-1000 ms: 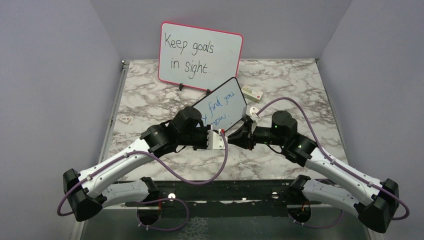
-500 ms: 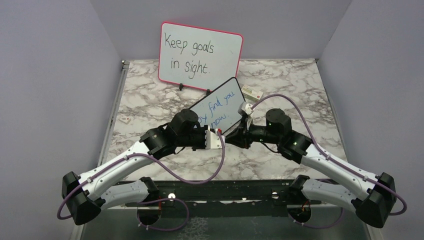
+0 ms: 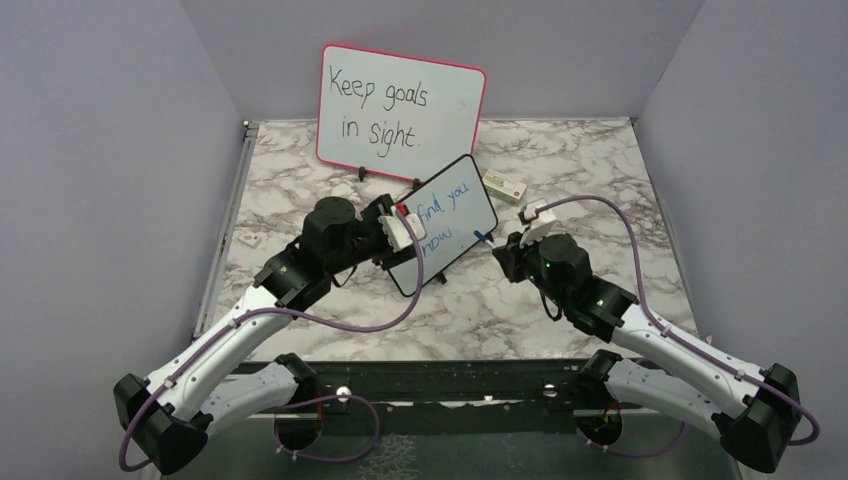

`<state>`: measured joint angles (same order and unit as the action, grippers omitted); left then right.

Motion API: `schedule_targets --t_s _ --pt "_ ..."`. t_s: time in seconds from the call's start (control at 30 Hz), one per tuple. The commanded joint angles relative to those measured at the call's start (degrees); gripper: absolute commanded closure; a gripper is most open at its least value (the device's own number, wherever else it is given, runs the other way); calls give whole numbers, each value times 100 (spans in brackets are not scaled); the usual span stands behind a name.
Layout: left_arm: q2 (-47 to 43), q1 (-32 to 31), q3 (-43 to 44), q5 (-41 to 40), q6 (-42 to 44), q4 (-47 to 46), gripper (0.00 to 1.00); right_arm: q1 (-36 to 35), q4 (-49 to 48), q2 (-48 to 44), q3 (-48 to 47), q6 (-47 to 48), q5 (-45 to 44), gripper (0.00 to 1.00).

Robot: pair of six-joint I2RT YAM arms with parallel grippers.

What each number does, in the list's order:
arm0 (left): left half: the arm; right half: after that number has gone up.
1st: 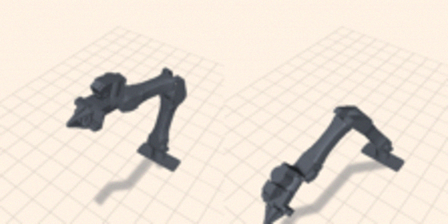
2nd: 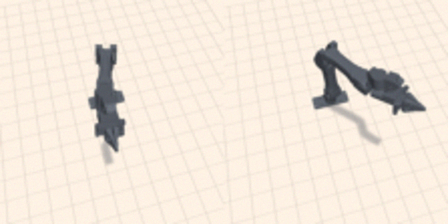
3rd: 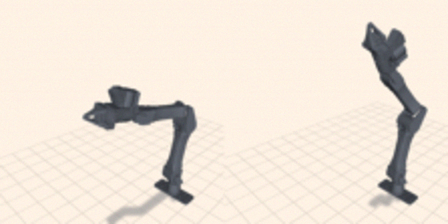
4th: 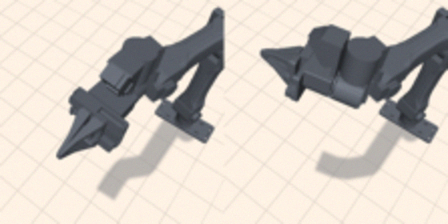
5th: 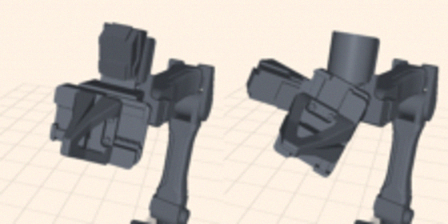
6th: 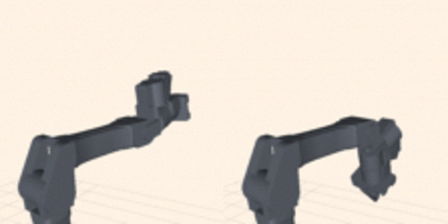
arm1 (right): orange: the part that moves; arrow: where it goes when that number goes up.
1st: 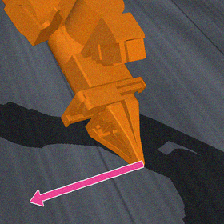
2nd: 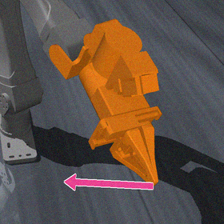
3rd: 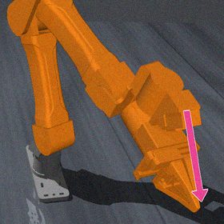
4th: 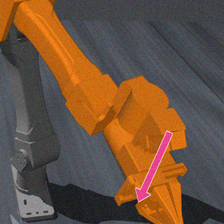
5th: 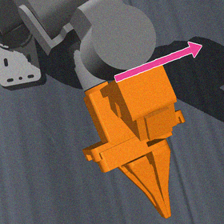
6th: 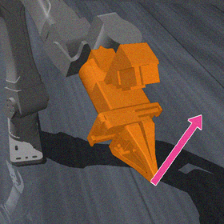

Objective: Write a sentence on the whiteboard
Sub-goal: Place the whiteboard marker at the center of the board.

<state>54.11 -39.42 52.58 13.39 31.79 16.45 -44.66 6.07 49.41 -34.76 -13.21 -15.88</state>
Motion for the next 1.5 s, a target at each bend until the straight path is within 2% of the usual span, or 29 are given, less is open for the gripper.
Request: schedule_targets --t_s 0.0,0.17,0.23,0.4,0.53,0.6,0.67,0.77,0.97,1.13,1.3,1.47 --pt "-356 419 -57 -1145 -1172 -866 28 18 -238 180 392 -868 -2112 100" --pt "-614 1066 -189 -1928 -2415 -1009 11 19 -719 672 783 -1779 -3231 100" --pt "-671 1366 -188 -2011 -2836 -896 2 18 -1091 850 1009 -2026 -3546 100" --pt "-1021 1875 -438 -2228 -3729 -1008 1 28 -1783 1290 1508 -2604 -3834 100" --pt "-1624 2130 -889 -2530 -4025 -1321 1 28 -2115 1633 1757 -2940 -3764 97" --pt "-1966 2163 -1082 -2681 -4076 -1389 1 24 -2081 1792 1815 -3164 -3721 89" --pt "-2255 2175 -1196 -2732 -4023 -1311 1 28 -2009 1902 1891 -3419 -3683 77" --pt "-2680 2183 -1413 -2817 -3971 -1195 1 28 -1849 1868 1970 -3610 -3572 66" --pt "-3478 2193 -1803 -3000 -4223 -1039 1 28 -1185 1062 1916 -3537 -3602 41" --pt "-4087 2192 -1914 -3346 -4323 -1002 1 28 -254 -108 1497 -2835 -3767 21" --pt "-4610 2193 -1859 -3518 -4336 -965 1 28 669 -1349 630 -1854 -3973 2" --pt "-4949 2192 -1858 -3652 -4278 -978 1 28 869 -2370 -189 -523 -4096 0"
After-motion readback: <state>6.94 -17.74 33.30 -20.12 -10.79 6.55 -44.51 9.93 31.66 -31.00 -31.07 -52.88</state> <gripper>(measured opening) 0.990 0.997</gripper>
